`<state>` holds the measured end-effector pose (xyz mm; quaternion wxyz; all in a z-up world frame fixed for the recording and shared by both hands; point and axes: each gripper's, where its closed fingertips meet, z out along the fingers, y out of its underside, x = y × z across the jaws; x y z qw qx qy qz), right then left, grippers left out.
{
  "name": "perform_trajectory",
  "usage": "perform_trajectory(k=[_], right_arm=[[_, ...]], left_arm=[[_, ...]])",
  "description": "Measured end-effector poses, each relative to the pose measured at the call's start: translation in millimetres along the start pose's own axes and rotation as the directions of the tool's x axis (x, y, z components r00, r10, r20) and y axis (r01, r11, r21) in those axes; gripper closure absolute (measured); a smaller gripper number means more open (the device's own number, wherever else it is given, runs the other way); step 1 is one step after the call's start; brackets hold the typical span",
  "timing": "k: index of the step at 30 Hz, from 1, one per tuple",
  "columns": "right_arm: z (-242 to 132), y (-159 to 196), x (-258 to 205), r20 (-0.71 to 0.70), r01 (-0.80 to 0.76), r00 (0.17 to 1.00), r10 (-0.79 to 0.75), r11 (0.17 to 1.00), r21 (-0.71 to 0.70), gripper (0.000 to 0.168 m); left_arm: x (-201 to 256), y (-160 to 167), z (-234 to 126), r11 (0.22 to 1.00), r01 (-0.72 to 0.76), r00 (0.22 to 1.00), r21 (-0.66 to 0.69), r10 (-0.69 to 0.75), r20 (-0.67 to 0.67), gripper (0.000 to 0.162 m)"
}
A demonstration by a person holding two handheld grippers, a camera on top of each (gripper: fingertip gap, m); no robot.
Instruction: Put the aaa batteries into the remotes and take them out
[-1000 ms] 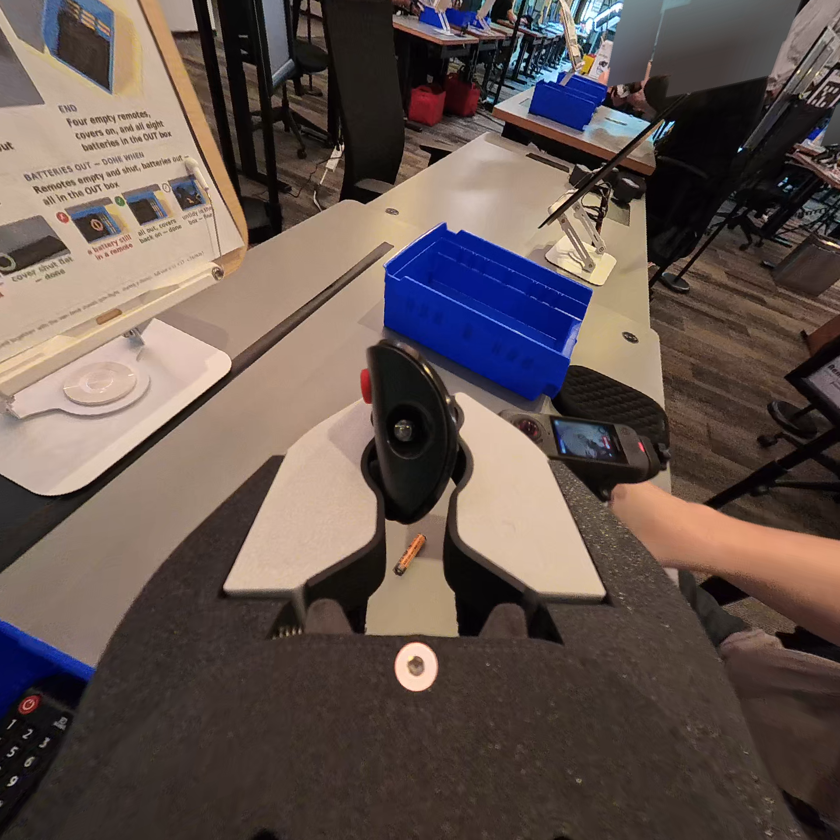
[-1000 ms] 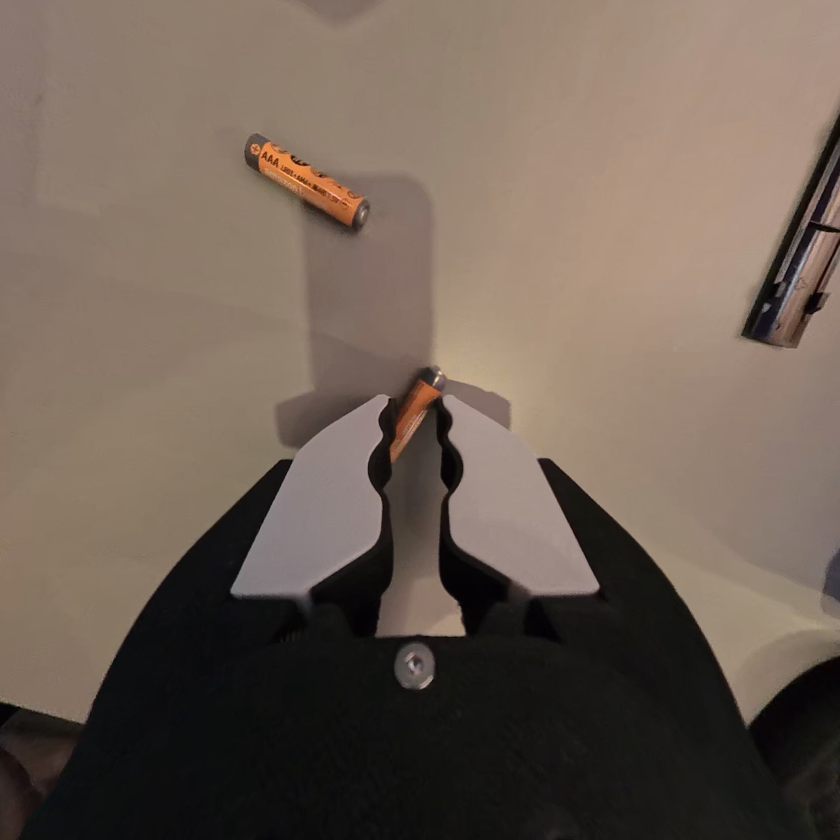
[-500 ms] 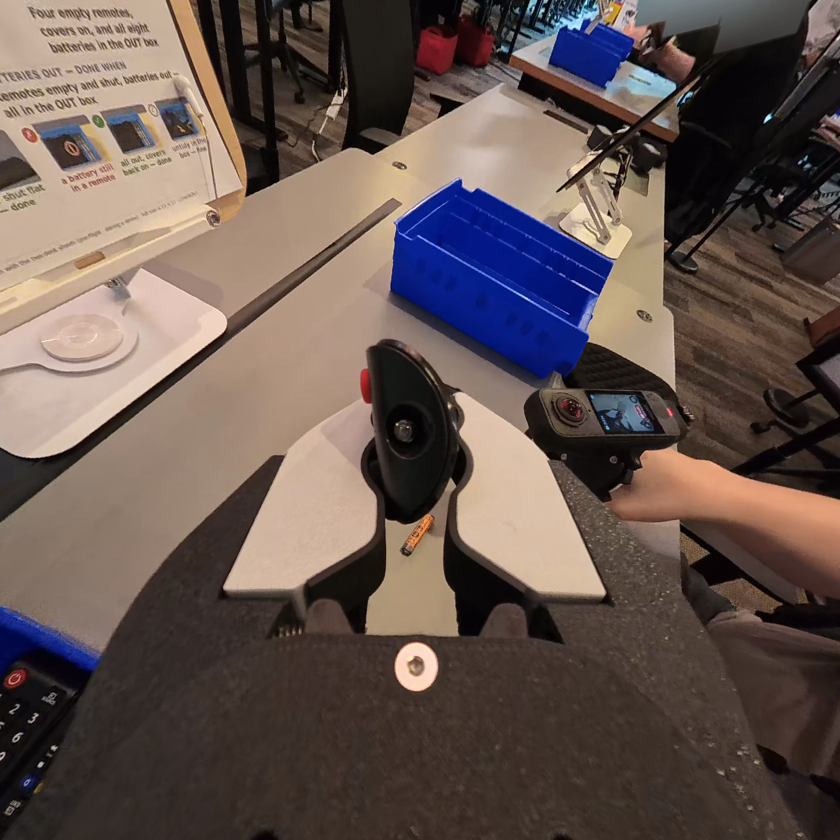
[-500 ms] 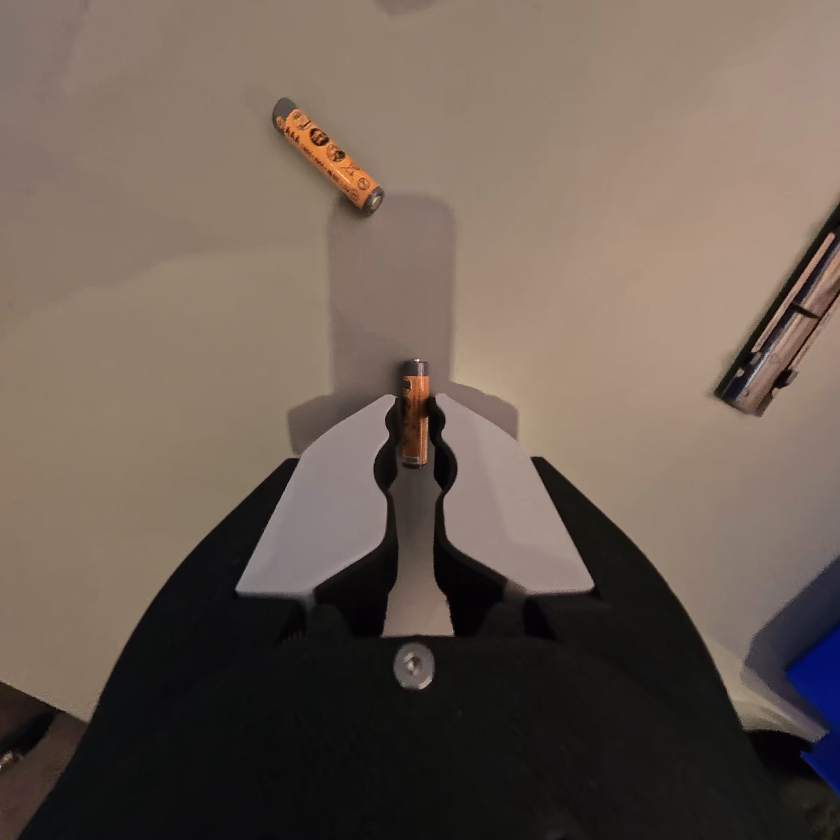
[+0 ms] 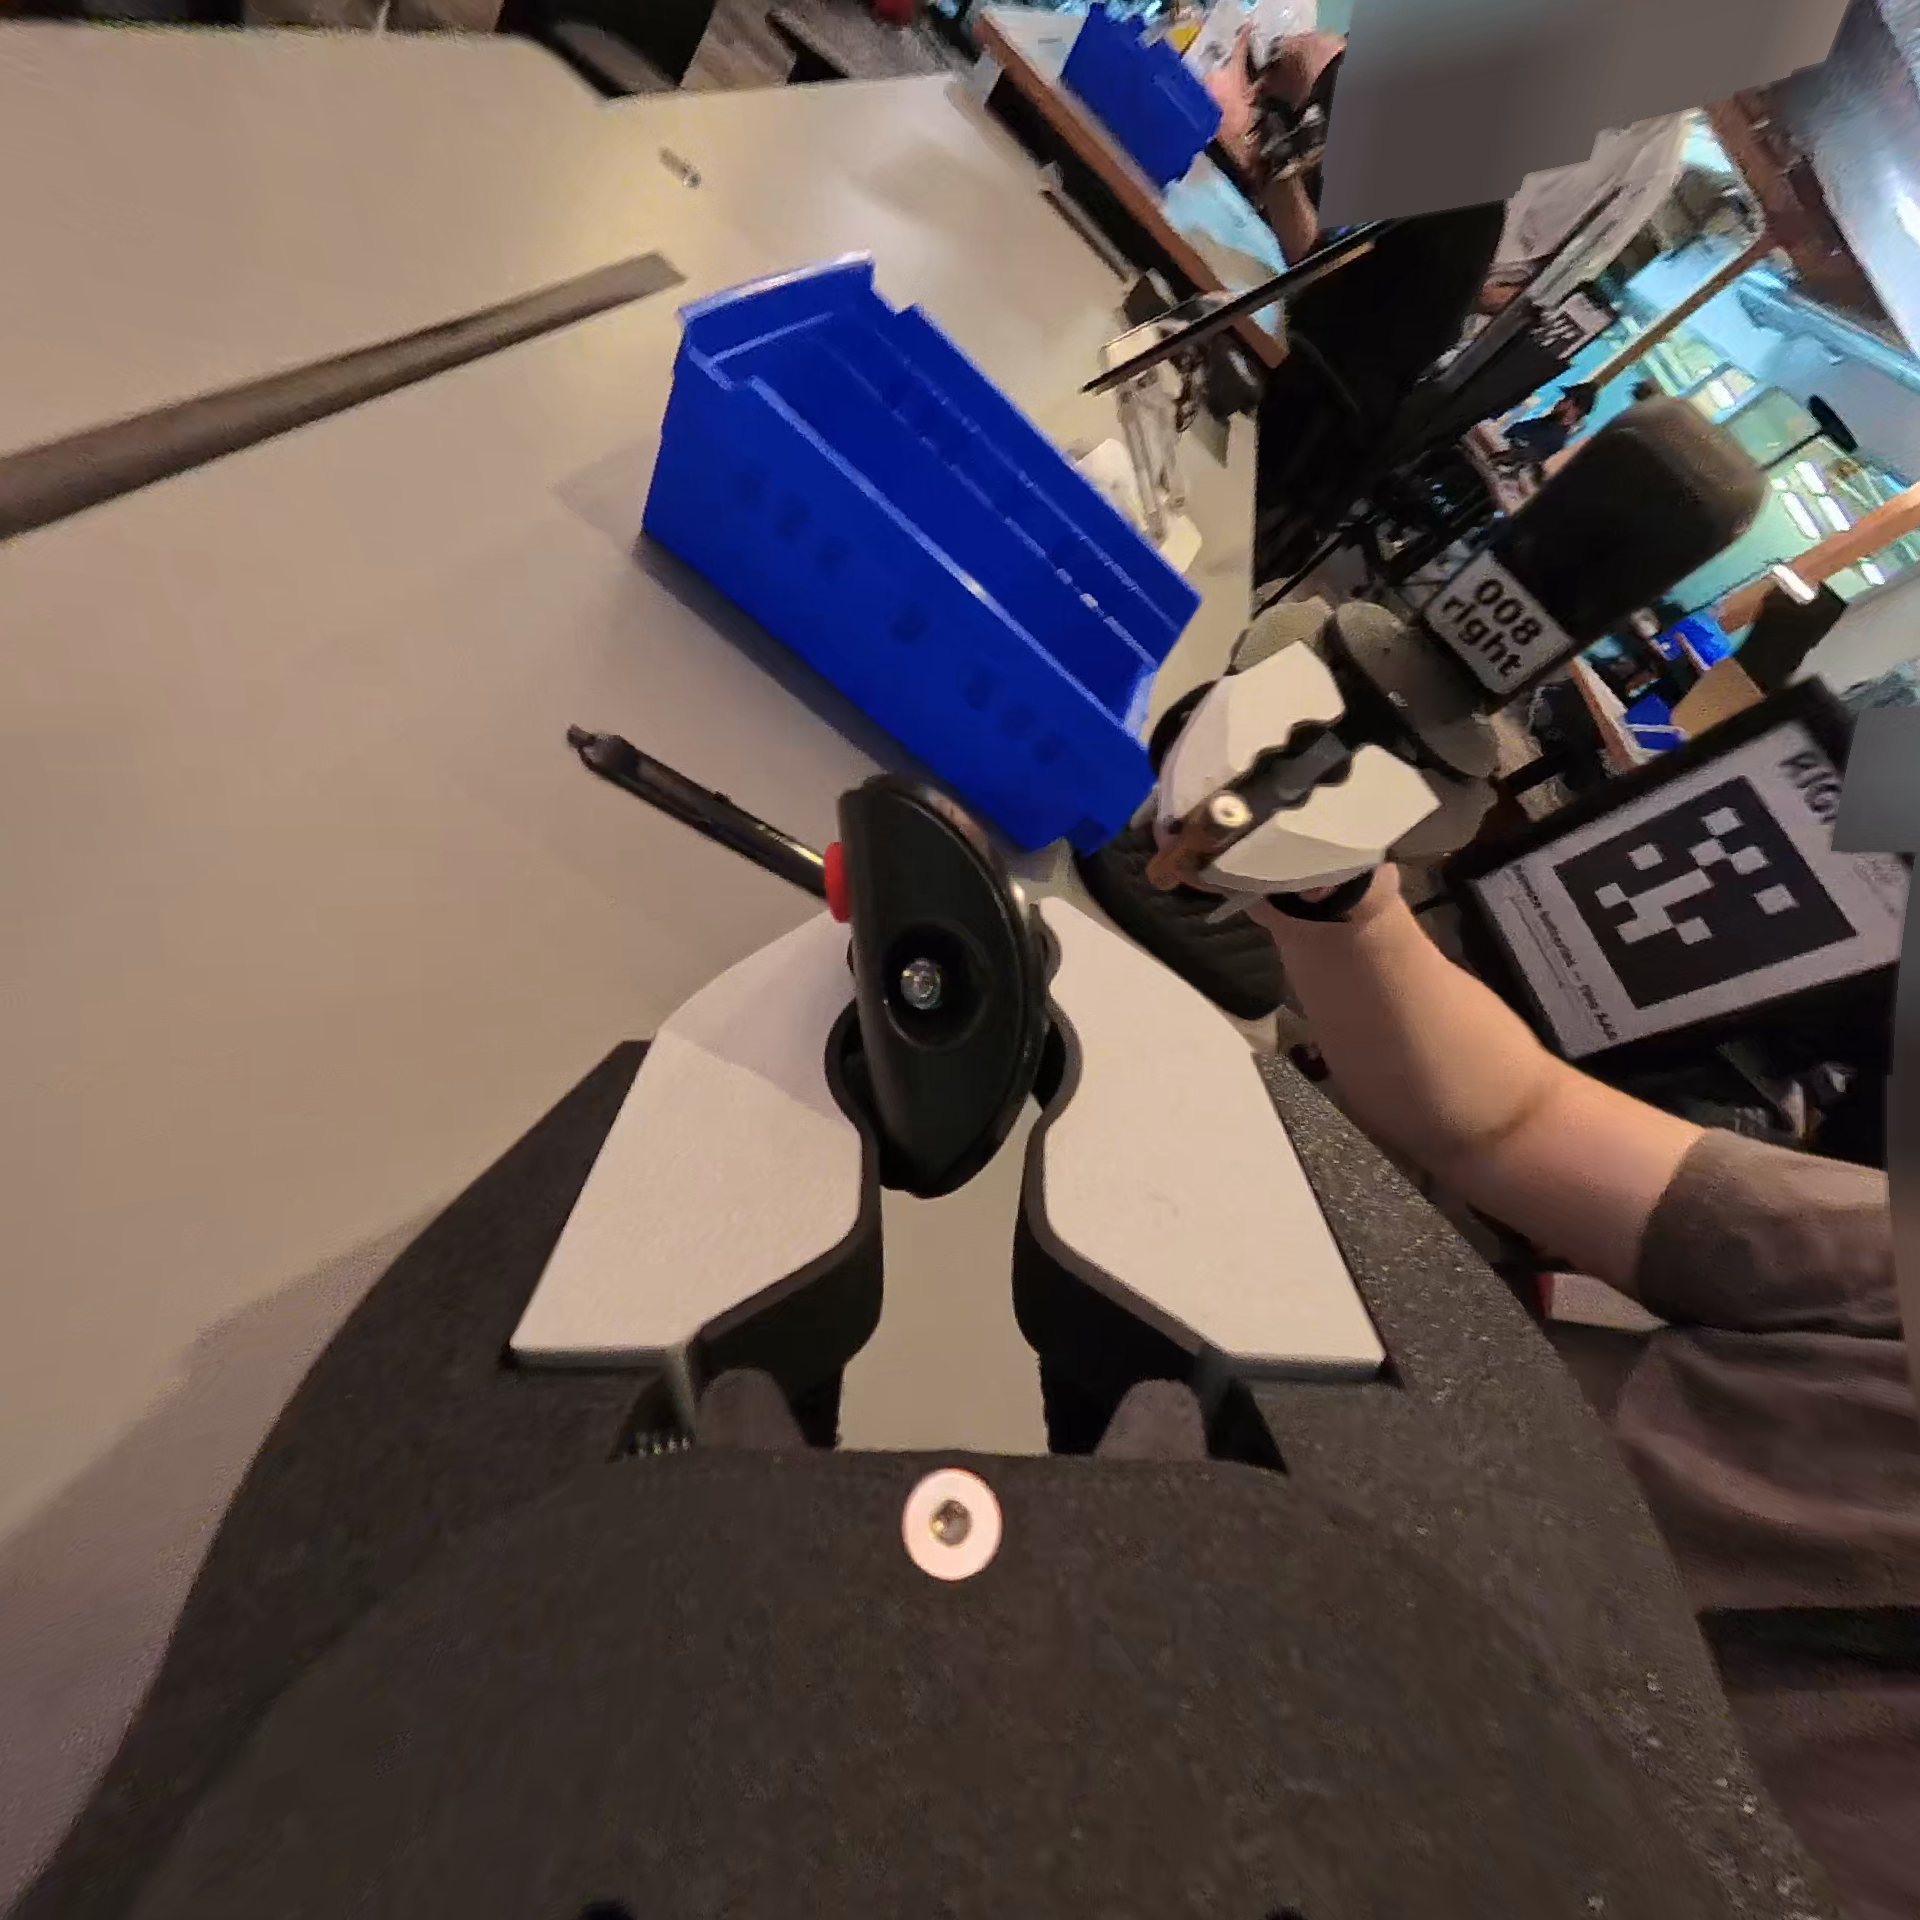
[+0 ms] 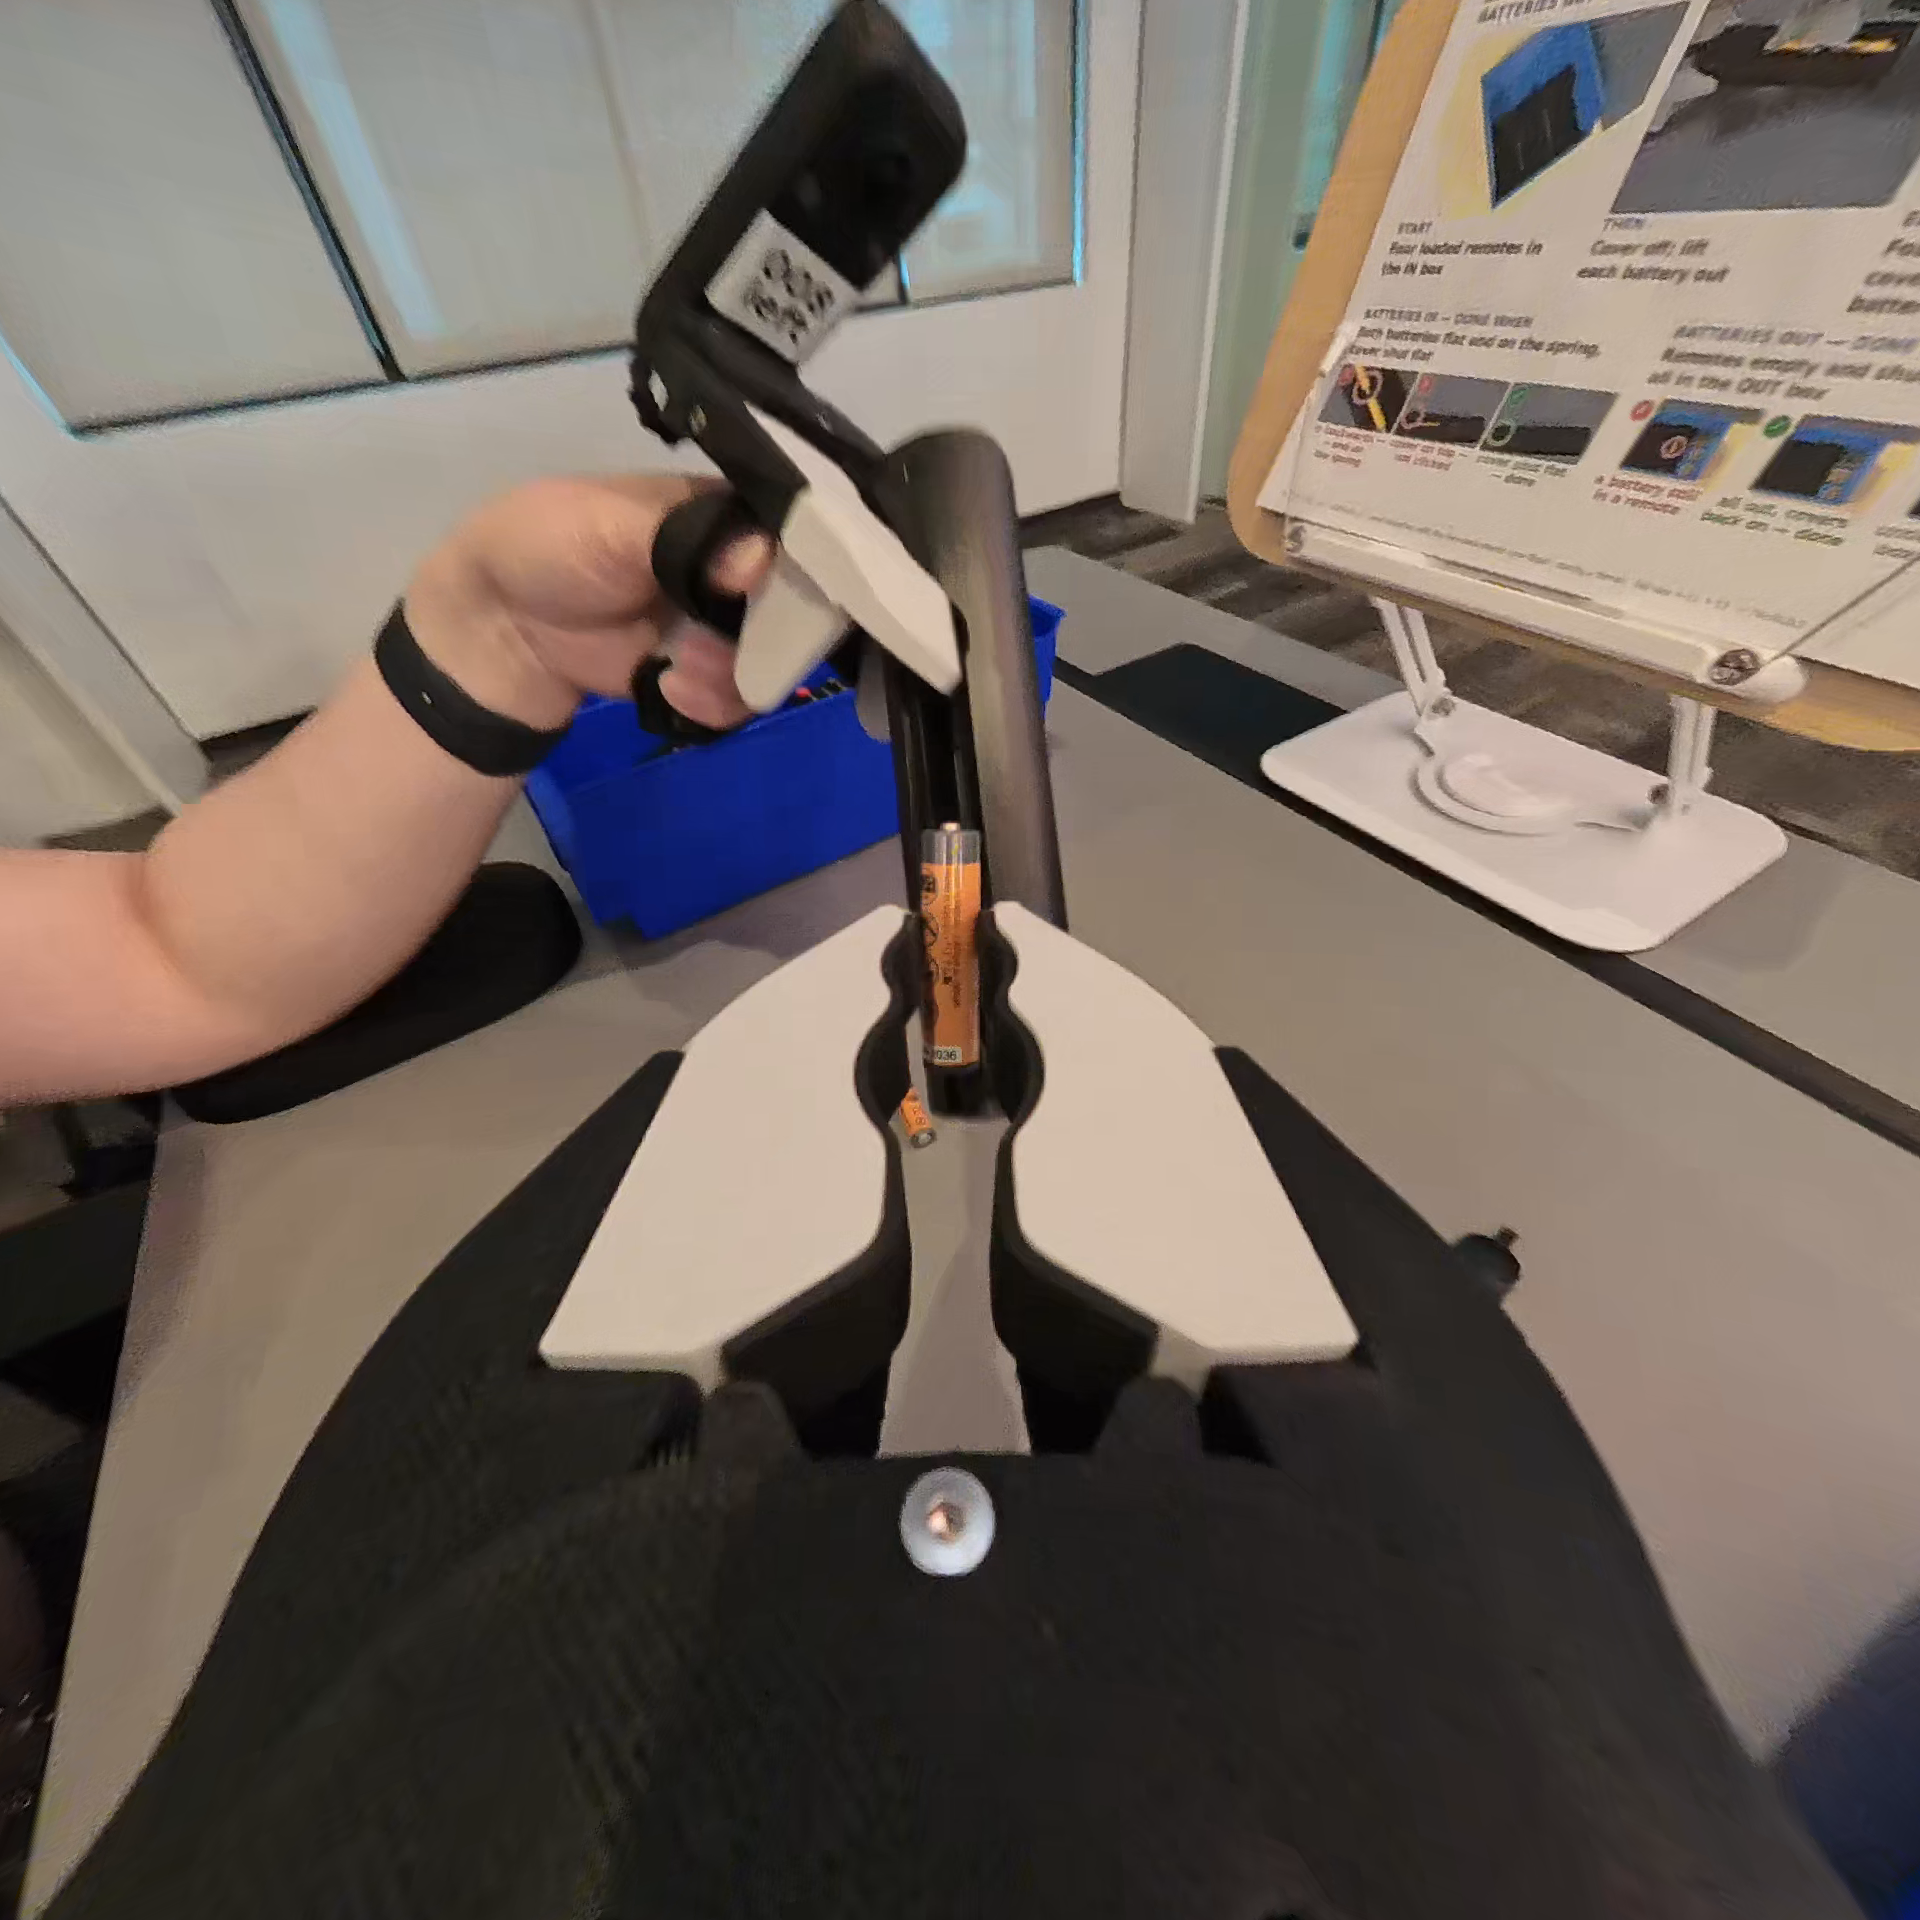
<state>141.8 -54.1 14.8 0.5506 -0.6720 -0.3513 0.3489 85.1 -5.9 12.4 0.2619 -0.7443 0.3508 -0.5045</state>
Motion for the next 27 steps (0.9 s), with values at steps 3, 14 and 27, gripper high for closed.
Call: perform_trajectory(k=[3, 14, 27], right_arm=[[8.8, 24.5, 8.7, 0.020, -0.006, 1.000, 0.006, 1.000, 0.014, 0.157], [42.8, 92.6, 18.7, 0.002, -0.047, 0.999, 0.047, 0.998, -0.048, 0.157], [33.5, 56.1, 14.5, 0.047, -0.043, 0.998, 0.040, 0.997, 0.069, 0.157]], left_arm=[[-25.1, 21.2, 26.1, 0.996, 0.029, 0.996, -0.085, -0.022, 0.082, 0.137], [-63.3, 56.2, 50.2, 0.971, 0.122, 0.985, -0.205, -0.093, 0.143, 0.137], [-32.9, 24.3, 33.3, 0.977, 0.201, 0.976, -0.066, -0.206, -0.075, 0.137]])
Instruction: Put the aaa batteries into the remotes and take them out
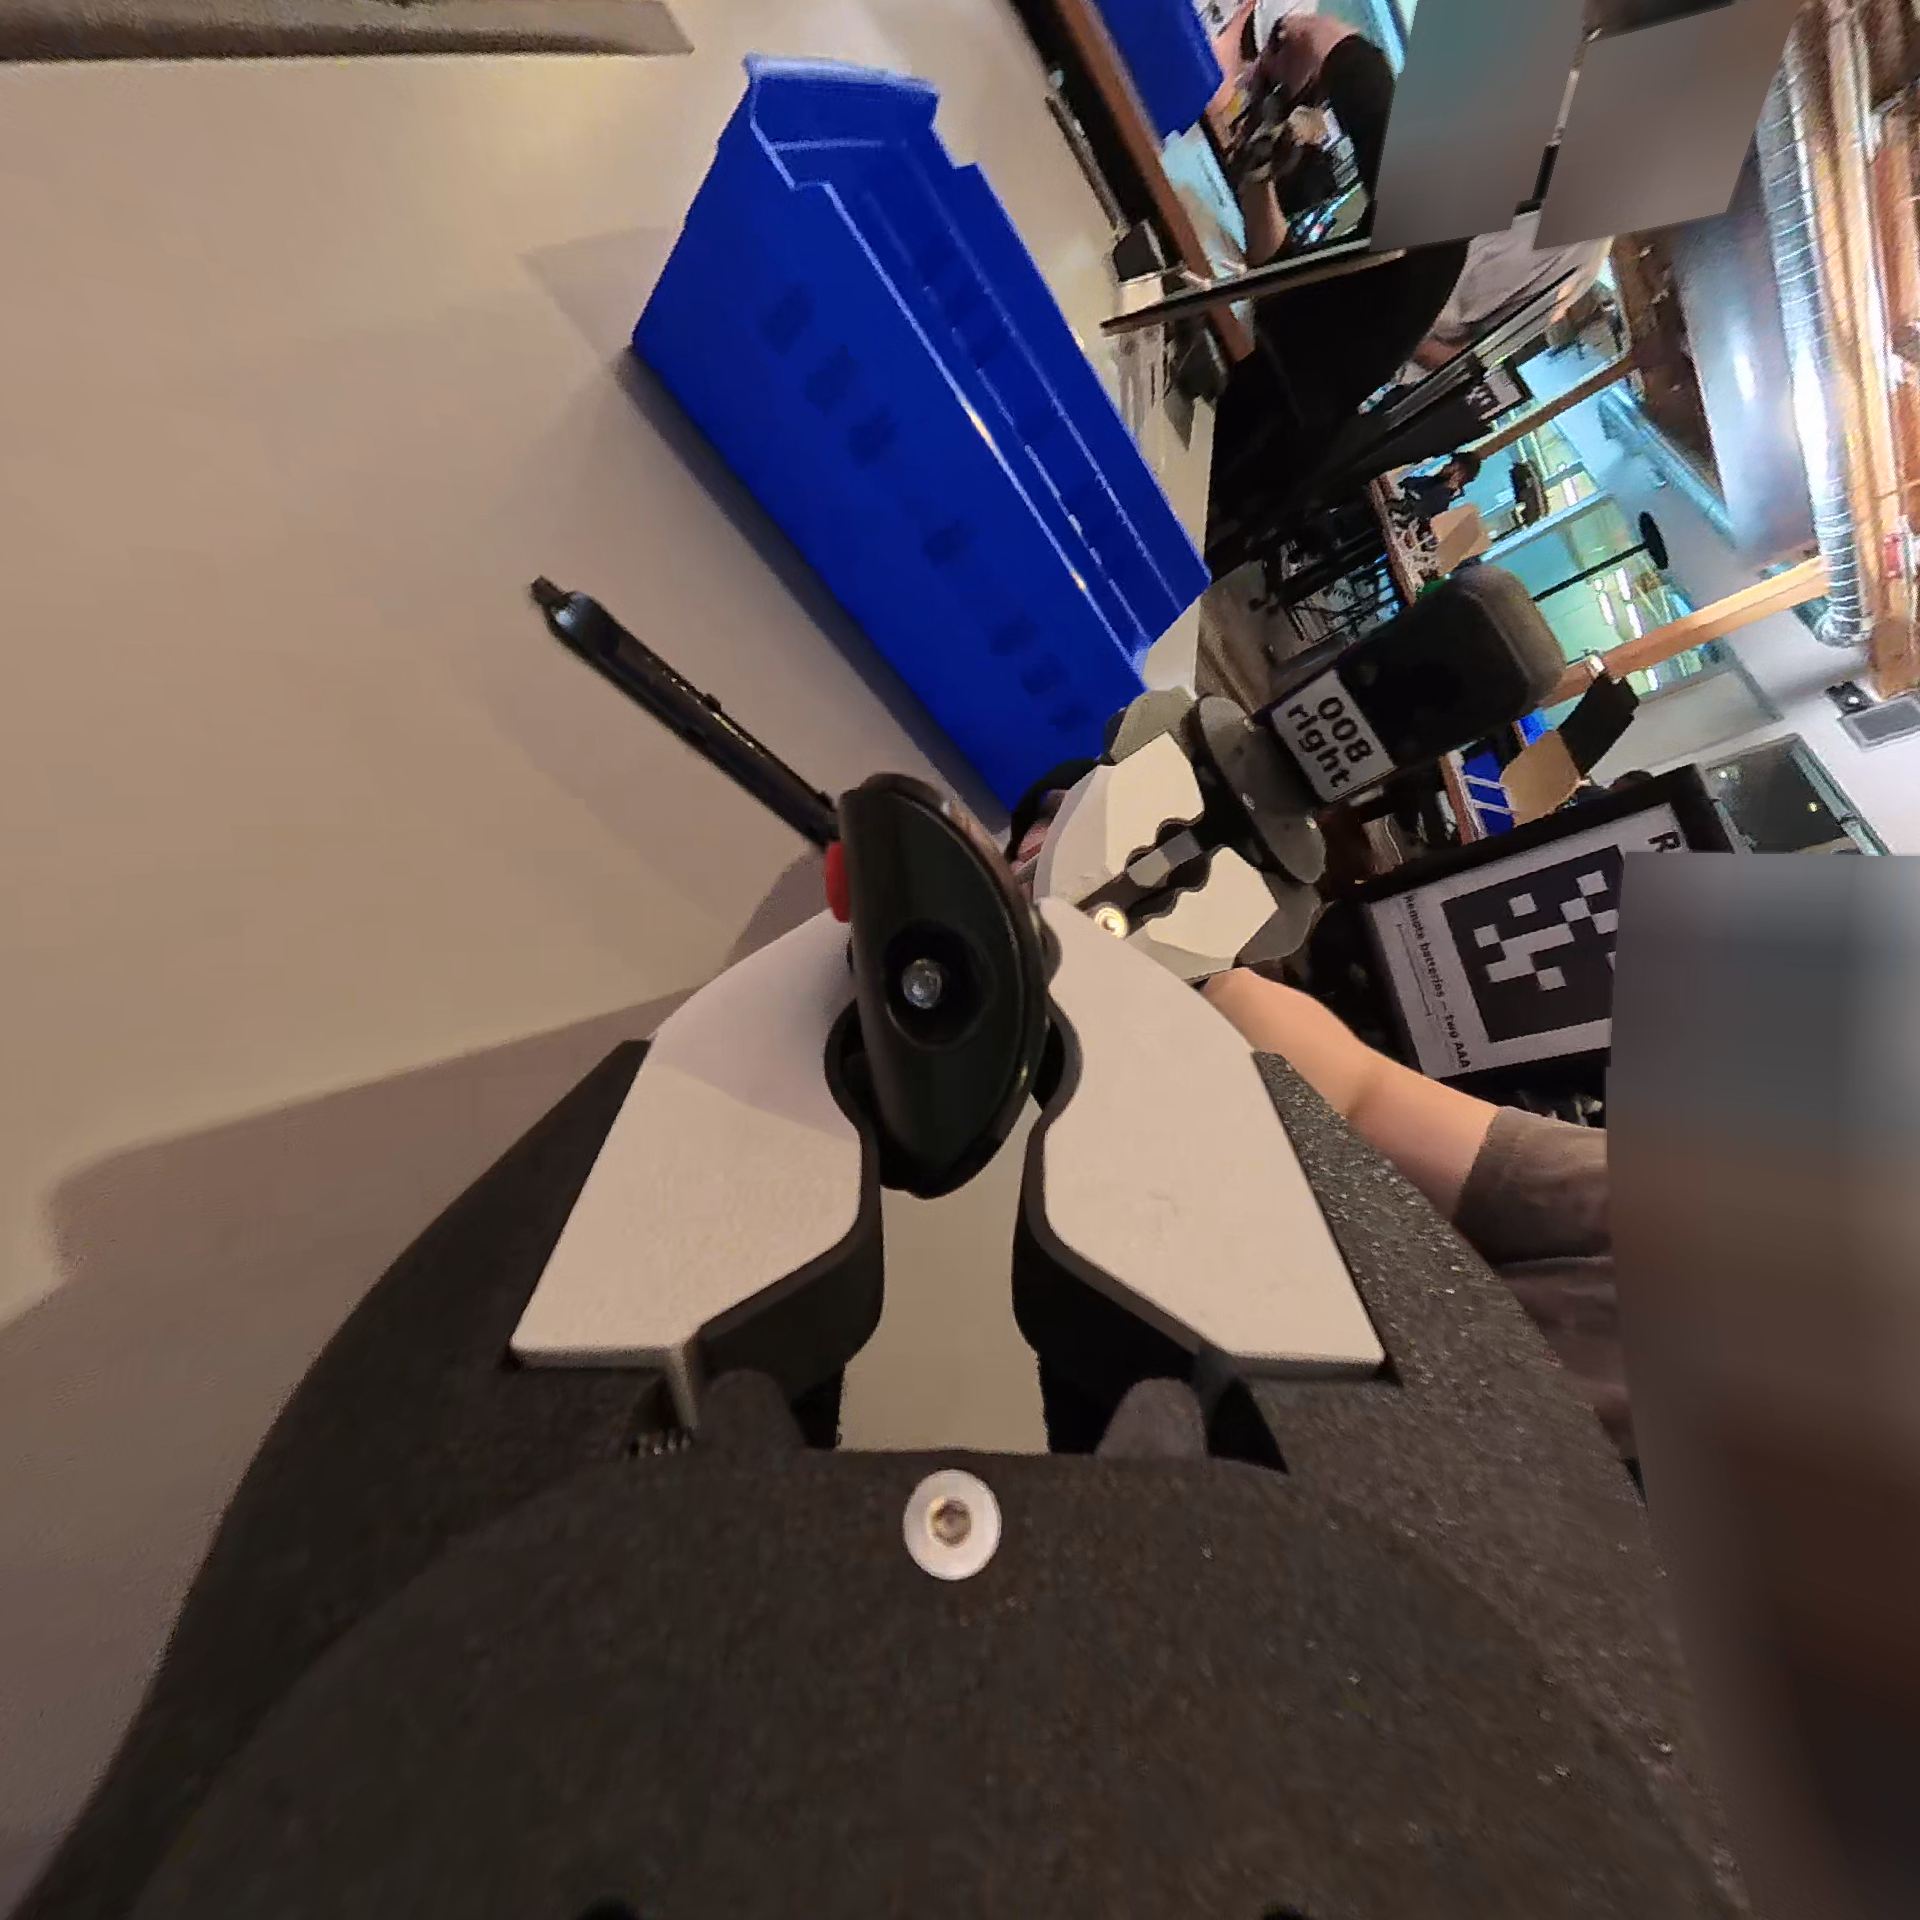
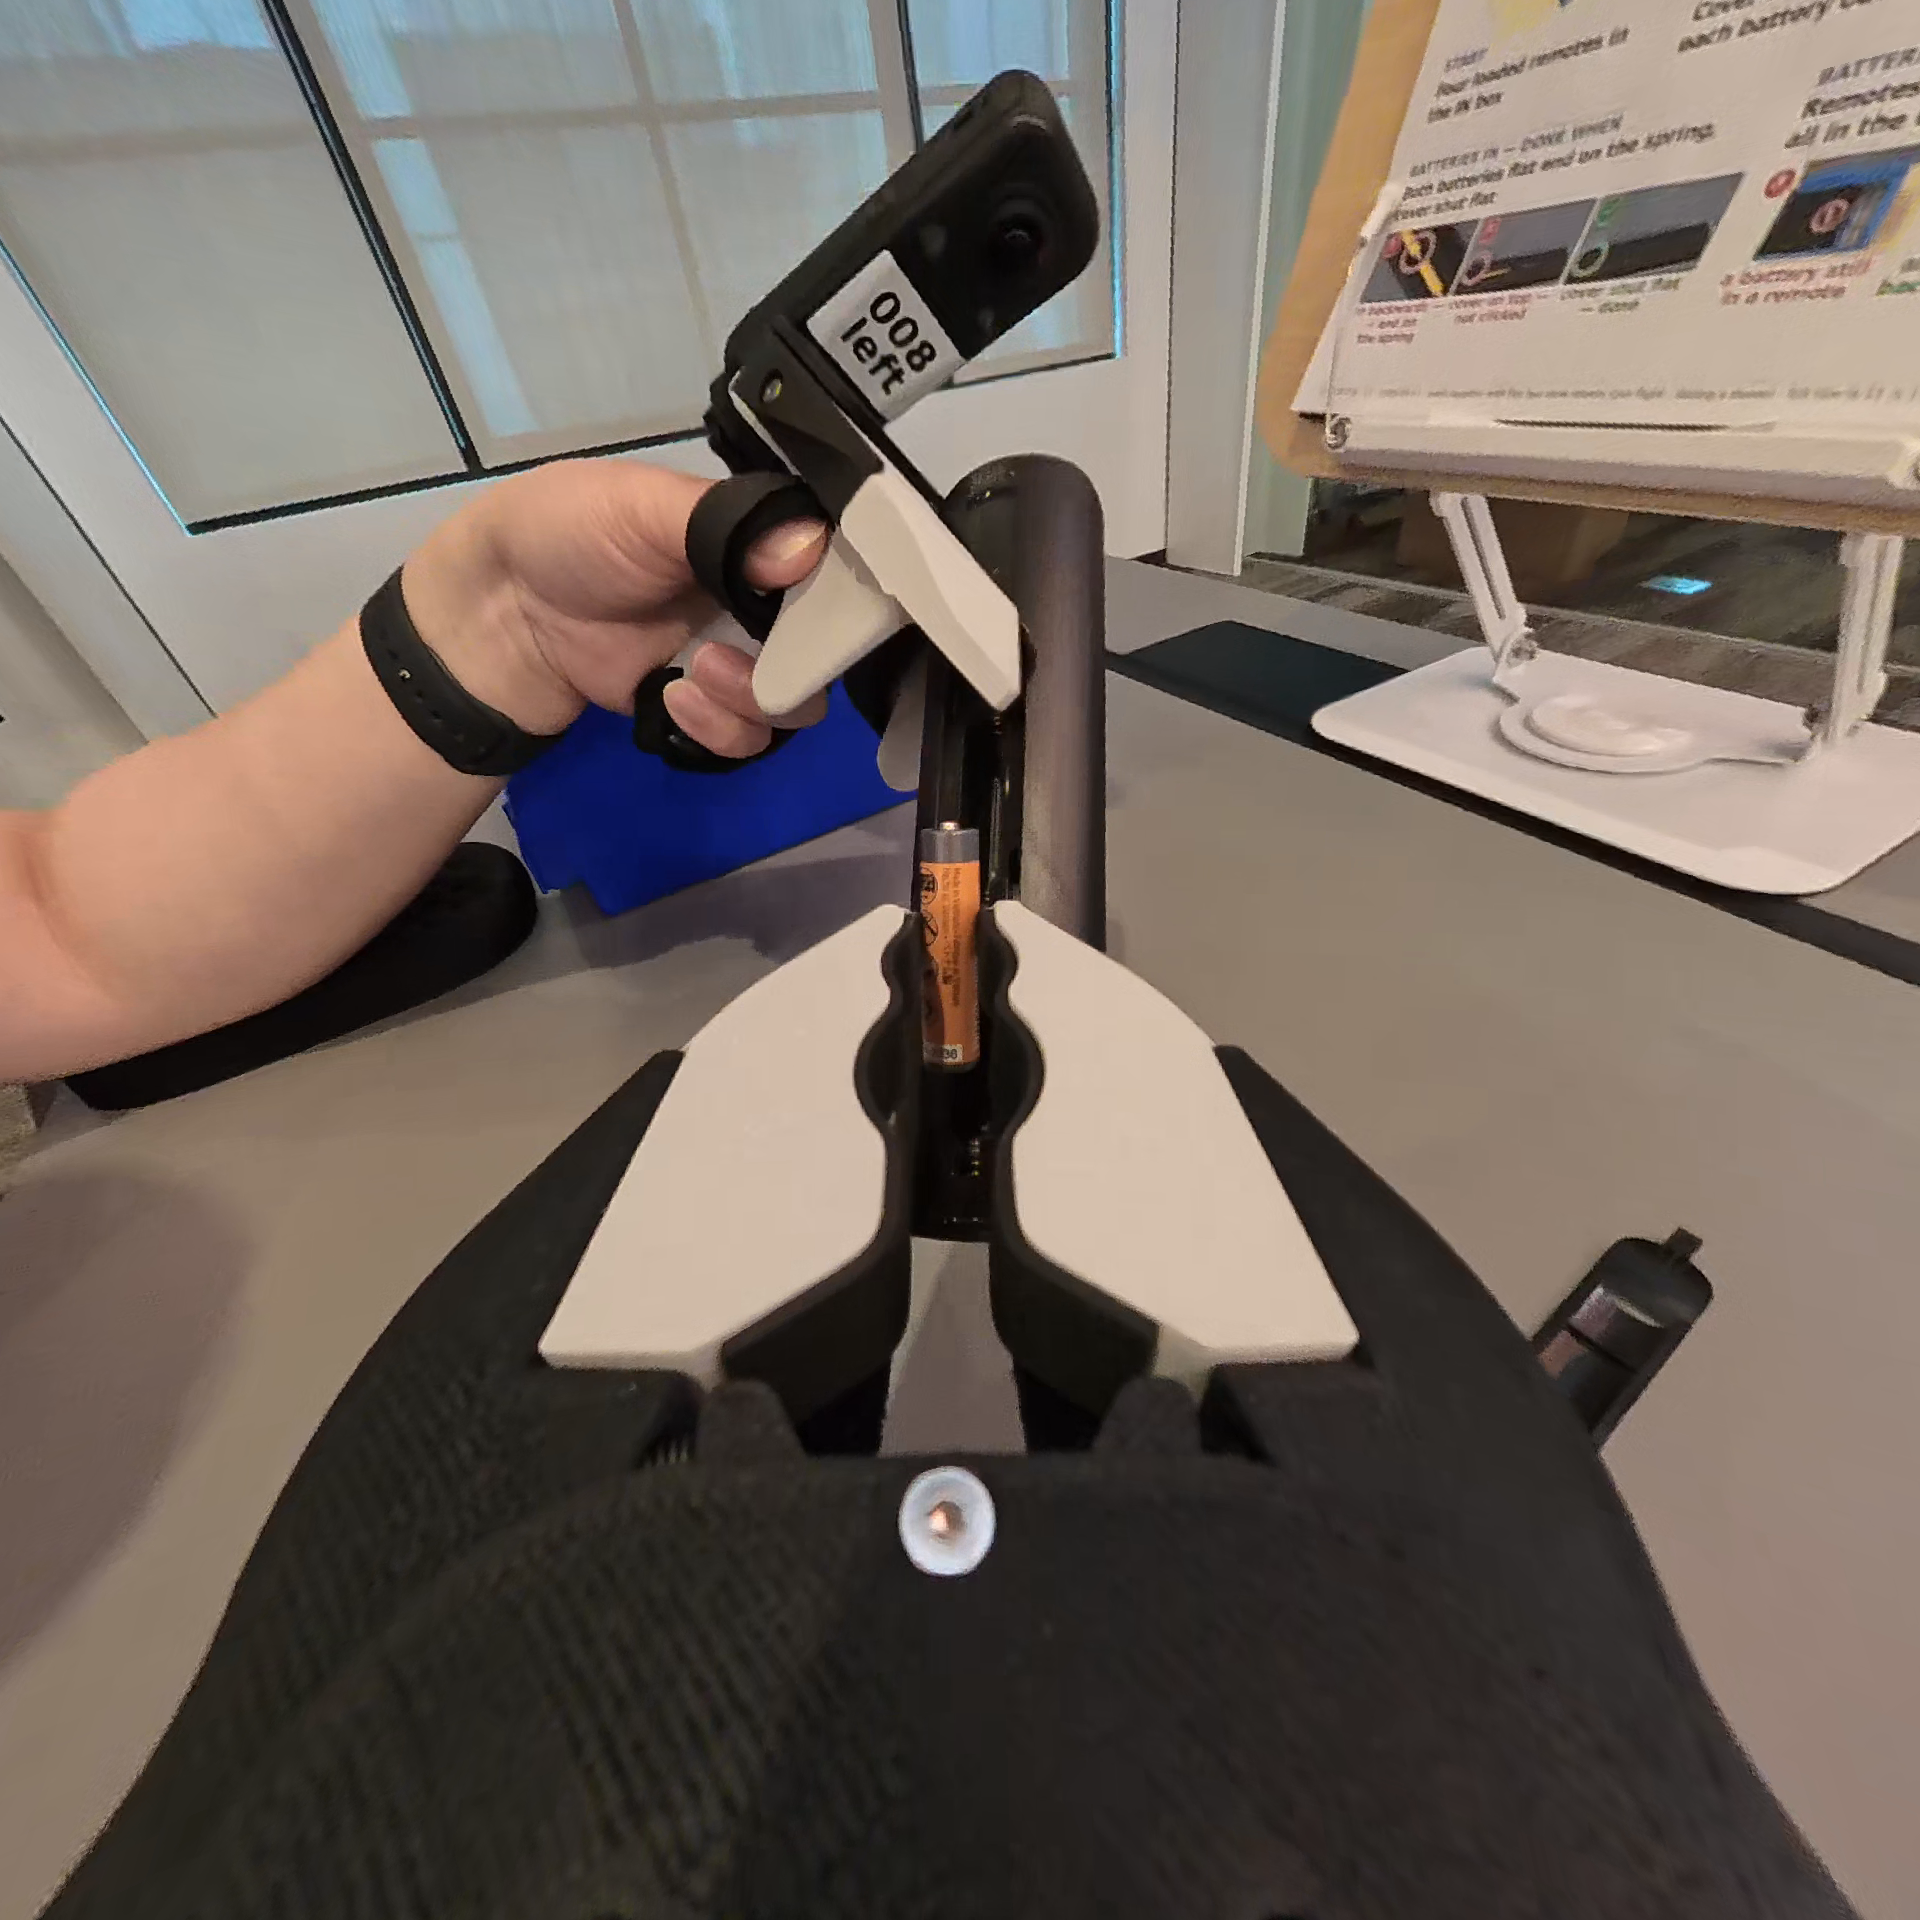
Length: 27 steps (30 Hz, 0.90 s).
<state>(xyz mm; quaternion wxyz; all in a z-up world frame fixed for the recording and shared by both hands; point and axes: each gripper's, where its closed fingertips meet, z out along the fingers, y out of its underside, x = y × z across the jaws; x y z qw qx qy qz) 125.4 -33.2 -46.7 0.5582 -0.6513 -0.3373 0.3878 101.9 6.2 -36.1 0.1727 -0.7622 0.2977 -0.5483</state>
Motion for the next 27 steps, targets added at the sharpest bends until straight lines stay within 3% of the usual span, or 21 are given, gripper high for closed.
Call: perform_trajectory(k=[20, 27], right_arm=[[6.2, -16.3, 1.5, -0.049, 0.206, 0.977, -0.207, 0.978, -0.031, 0.157], [3.7, -17.1, 2.1, -0.045, 0.203, 0.978, -0.203, 0.979, -0.016, 0.156]], left_arm=[[8.4, -12.8, -11.8, 0.992, 0.094, 0.990, 0.088, -0.084, -0.113, 0.137], [7.5, -13.1, -9.8, 0.988, 0.126, 0.982, 0.092, -0.112, -0.150, 0.137]])
